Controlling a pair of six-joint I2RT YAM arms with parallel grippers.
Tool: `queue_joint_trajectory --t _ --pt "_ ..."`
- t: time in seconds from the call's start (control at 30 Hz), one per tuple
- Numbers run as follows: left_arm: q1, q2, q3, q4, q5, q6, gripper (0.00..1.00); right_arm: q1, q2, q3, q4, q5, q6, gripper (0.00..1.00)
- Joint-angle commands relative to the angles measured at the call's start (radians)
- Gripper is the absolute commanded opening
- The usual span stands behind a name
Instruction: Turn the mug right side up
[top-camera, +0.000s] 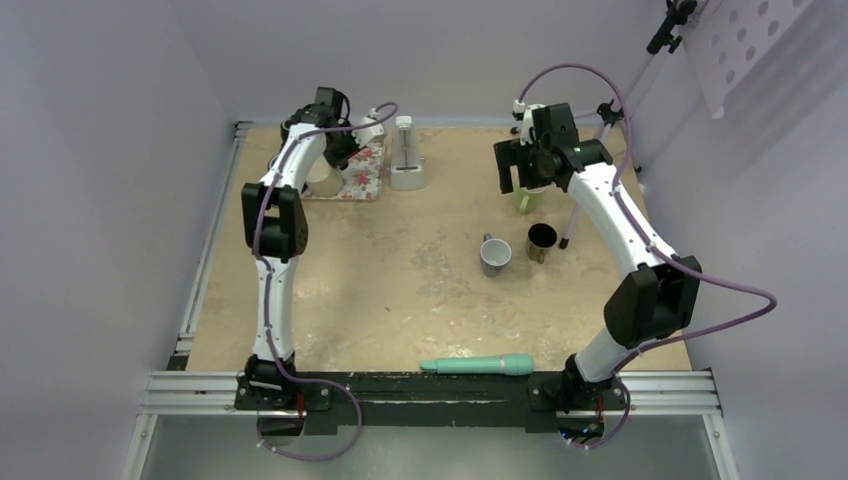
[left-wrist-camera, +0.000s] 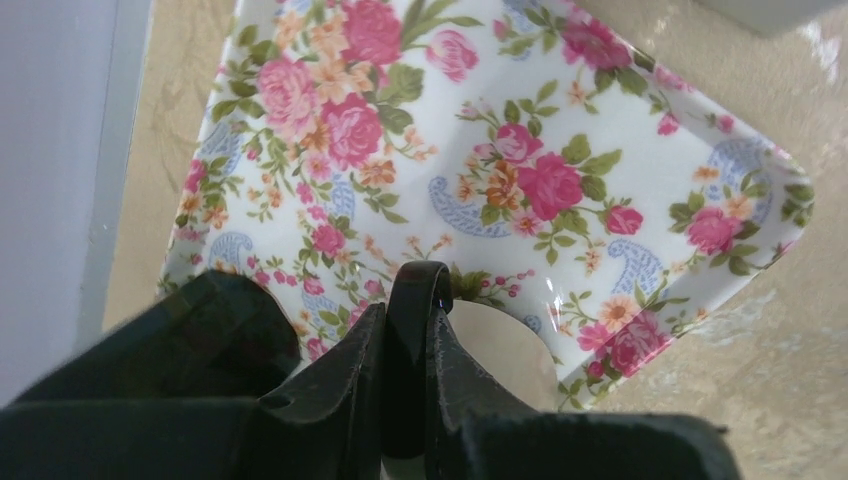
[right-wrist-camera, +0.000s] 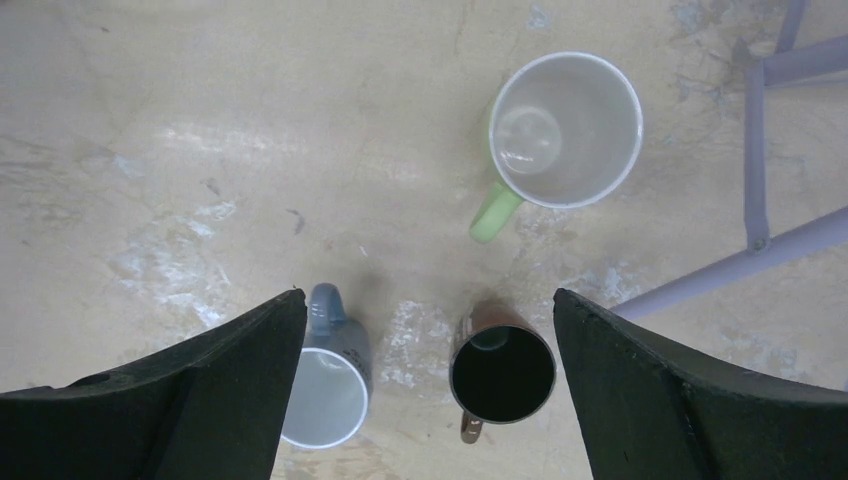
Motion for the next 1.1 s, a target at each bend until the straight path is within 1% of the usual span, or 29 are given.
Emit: queue_joint_trajectory --t 0.0,0.07,0.13,0.17,0.2,0.27,0.37,0.53,0.6,0.67,0.77,0.83,0.87,0.93,1.0,1.07 --pt "0.036 -0.174 0.014 0.014 0.092 -0.285 0.00 0.007 -0.097 0.009 0.077 -0.118 0.042 0.96" --pt "0.046 -0.221 -0.032 0.048 0.122 -0.359 0.00 0.006 -0.138 -0.050 0.201 -0.275 0.101 0.96" --pt "0.053 -0.254 -0.075 0.075 0.127 -0.416 0.00 0.010 -0.192 -0.185 0.405 -0.464 0.216 0.96" --pt "0.058 -0.264 -0.085 0.077 0.127 -0.449 0.00 0.024 -0.216 -0.242 0.520 -0.524 0.285 0.96" --pt "0.063 -0.276 -0.094 0.076 0.130 -0.482 0.00 0.048 -0.236 -0.294 0.630 -0.537 0.340 0.96" --pt "0.077 -0.307 -0.124 0.090 0.151 -0.558 0.00 0.114 -0.247 -0.348 0.785 -0.526 0.406 0.98" --pt "0.099 -0.358 -0.162 0.090 0.232 -0.650 0.00 0.192 -0.187 -0.353 0.954 -0.590 0.484 0.98" --pt "0.101 -0.473 -0.189 0.029 0.340 -0.757 0.00 0.274 -0.023 -0.267 1.036 -0.651 0.571 0.98" --pt "0.101 -0.526 -0.200 0.031 0.394 -0.792 0.00 0.283 0.039 -0.221 1.037 -0.639 0.602 0.99" --pt "0.100 -0.562 -0.190 0.038 0.439 -0.816 0.00 0.285 0.087 -0.202 1.112 -0.654 0.647 0.99" --pt "0.098 -0.571 -0.116 -0.026 0.487 -0.837 0.00 0.287 0.169 -0.154 1.241 -0.724 0.740 0.99" --pt "0.097 -0.588 -0.113 -0.041 0.528 -0.856 0.00 0.292 0.224 -0.103 1.275 -0.741 0.766 0.99" --pt "0.096 -0.599 -0.123 -0.034 0.546 -0.868 0.00 0.296 0.243 -0.084 1.291 -0.737 0.780 0.99" --pt "0.094 -0.606 -0.134 -0.016 0.578 -0.894 0.00 0.299 0.273 -0.083 1.376 -0.737 0.838 0.99" --pt "0.090 -0.600 -0.119 0.005 0.613 -0.942 0.00 0.302 0.300 -0.084 1.473 -0.754 0.912 0.99" --pt "0.081 -0.589 -0.096 0.020 0.639 -0.965 0.00 0.308 0.330 -0.066 1.527 -0.776 0.959 0.97"
